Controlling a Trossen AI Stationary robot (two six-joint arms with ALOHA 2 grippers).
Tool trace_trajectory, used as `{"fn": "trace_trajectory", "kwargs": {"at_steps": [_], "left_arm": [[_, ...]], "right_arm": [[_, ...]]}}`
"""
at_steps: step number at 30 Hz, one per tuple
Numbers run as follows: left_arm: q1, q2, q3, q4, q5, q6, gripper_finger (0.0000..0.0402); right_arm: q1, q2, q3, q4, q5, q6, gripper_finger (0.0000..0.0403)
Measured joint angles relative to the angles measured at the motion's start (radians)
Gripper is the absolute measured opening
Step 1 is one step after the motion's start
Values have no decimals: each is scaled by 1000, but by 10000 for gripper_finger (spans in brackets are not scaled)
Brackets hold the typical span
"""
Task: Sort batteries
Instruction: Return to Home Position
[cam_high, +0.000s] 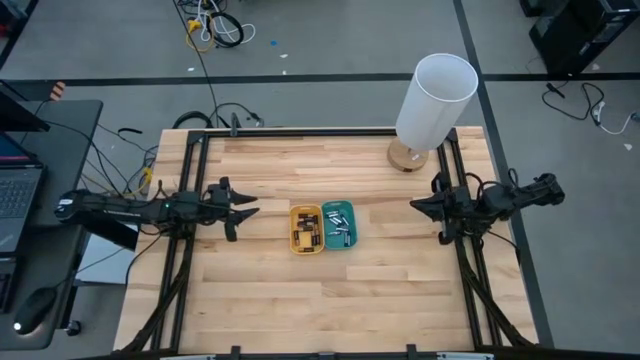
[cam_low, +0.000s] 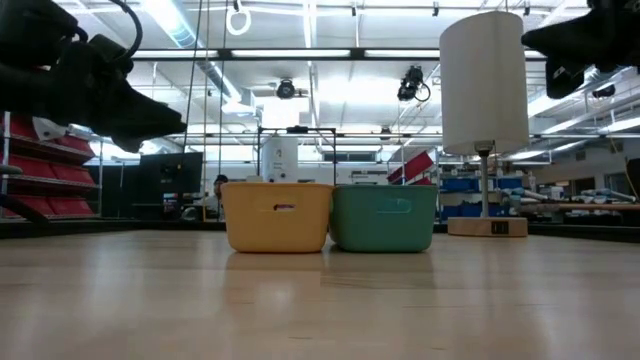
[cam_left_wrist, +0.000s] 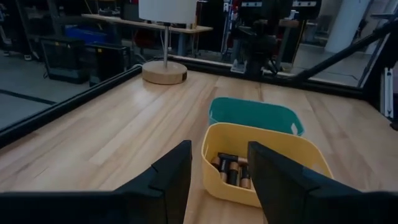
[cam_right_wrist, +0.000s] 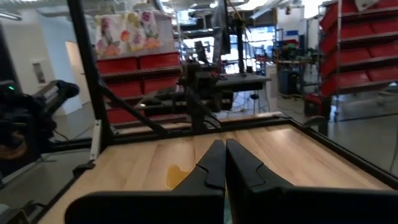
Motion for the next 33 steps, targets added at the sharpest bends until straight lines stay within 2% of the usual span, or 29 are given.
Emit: {"fn": "trace_trajectory", "kwargs": {"at_steps": [6,18,28,33], "left_arm": [[-1,-74,11,-69,17,-11,172],[-2,-309,17,-223,32,10,172],[-7,-324,16,-223,34,16,172],[-6,-324,15,-223,26,30,172]], "right_arm": [[0,0,-29,8,27,22,0],[0,0,-37,51,29,26,0],[0,0,-162,226,24,43,0],[0,5,-163,221,22,74,0]]}}
